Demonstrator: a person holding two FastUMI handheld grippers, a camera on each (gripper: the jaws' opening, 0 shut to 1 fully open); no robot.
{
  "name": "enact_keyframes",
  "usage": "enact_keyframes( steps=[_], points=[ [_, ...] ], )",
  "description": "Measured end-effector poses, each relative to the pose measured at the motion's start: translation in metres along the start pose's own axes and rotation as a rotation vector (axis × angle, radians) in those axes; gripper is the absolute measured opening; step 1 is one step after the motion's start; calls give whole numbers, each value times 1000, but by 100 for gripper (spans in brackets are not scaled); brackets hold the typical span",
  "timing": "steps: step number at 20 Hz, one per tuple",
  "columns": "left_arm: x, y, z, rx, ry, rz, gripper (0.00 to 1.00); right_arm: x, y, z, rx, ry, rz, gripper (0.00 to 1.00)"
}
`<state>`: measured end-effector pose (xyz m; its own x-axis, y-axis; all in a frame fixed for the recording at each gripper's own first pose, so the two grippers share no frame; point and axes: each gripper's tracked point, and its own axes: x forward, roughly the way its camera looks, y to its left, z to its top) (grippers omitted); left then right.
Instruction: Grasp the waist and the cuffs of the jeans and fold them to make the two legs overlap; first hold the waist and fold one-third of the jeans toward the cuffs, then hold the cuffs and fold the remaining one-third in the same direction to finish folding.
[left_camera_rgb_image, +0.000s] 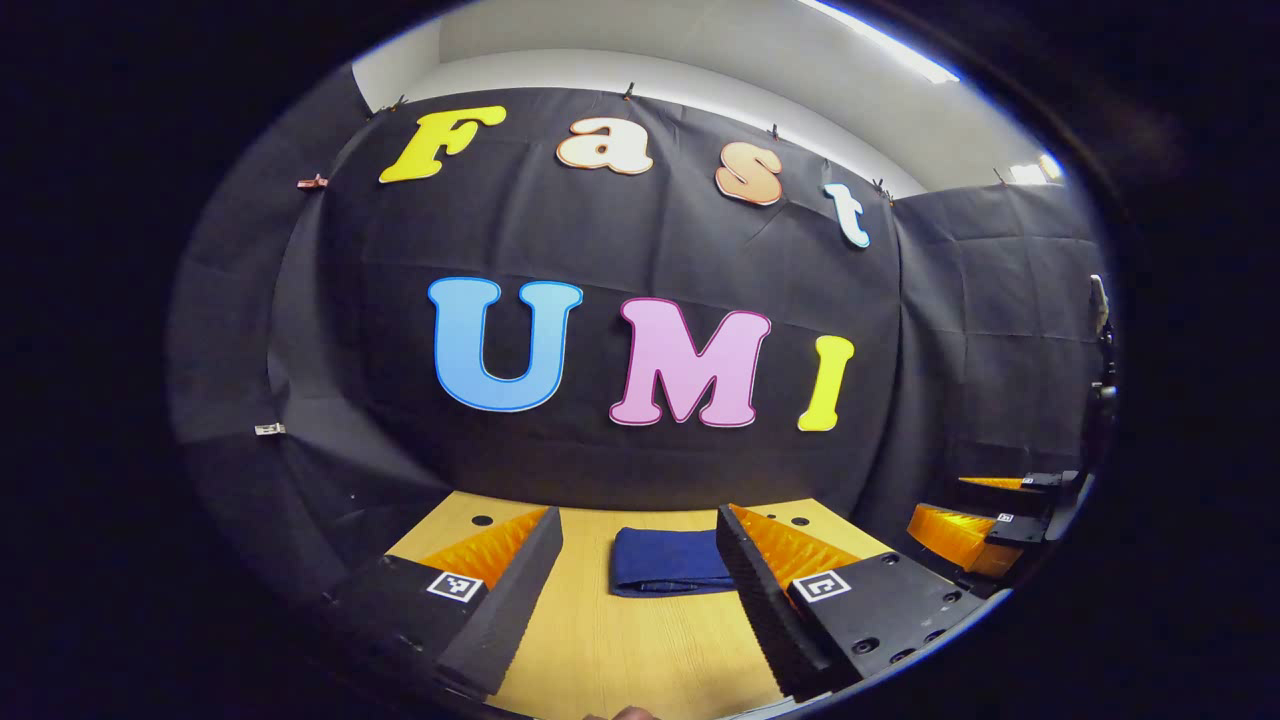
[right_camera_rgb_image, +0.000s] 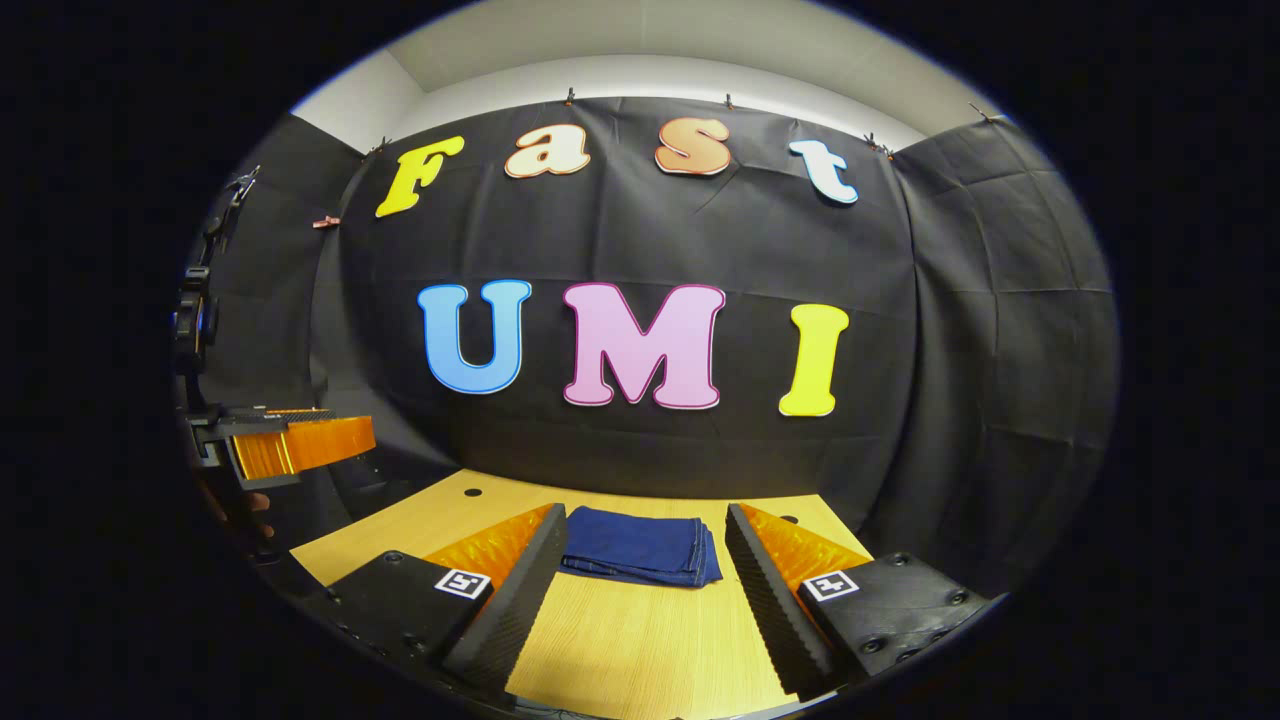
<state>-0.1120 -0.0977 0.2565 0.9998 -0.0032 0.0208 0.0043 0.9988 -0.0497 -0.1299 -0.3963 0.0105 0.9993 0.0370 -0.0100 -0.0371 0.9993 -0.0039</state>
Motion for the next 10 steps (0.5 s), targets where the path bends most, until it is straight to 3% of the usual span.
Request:
enact_keyframes(
  steps=[10],
  points=[
    [-11,6,-11,7,12,12,96,-16,0,-11,5,13,-3,97]
  ],
)
